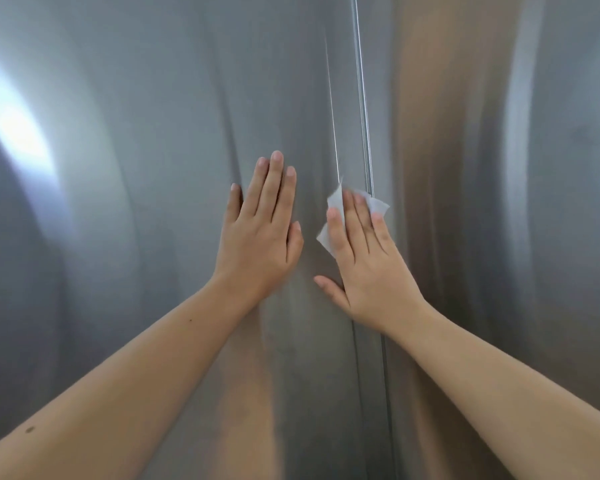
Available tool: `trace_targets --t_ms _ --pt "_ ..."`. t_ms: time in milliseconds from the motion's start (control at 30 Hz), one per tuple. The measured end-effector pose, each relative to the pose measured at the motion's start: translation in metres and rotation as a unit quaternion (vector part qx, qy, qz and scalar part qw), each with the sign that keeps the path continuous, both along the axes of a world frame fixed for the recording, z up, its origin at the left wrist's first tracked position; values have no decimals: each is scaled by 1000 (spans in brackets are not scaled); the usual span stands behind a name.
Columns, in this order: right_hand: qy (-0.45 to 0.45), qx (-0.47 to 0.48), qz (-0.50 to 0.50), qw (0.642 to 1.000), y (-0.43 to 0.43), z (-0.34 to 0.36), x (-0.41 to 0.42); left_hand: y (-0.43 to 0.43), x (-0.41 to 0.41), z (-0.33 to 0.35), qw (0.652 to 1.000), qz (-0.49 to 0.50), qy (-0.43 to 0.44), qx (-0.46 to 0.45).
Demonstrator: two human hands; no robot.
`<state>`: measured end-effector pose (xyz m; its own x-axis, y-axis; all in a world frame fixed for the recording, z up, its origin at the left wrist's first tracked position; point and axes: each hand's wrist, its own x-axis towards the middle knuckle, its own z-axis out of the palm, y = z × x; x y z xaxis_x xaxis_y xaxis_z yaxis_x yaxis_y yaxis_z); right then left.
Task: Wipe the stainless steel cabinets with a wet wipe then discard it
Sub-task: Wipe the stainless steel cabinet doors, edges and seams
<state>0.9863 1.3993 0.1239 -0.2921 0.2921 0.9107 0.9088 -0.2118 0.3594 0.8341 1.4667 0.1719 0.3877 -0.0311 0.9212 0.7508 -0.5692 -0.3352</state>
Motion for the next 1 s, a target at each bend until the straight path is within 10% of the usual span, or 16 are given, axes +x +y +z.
trace_targets --t_ms 1000 --pt "83 -91 2 992 -11 -228 -12 11 5 -156 999 9 5 45"
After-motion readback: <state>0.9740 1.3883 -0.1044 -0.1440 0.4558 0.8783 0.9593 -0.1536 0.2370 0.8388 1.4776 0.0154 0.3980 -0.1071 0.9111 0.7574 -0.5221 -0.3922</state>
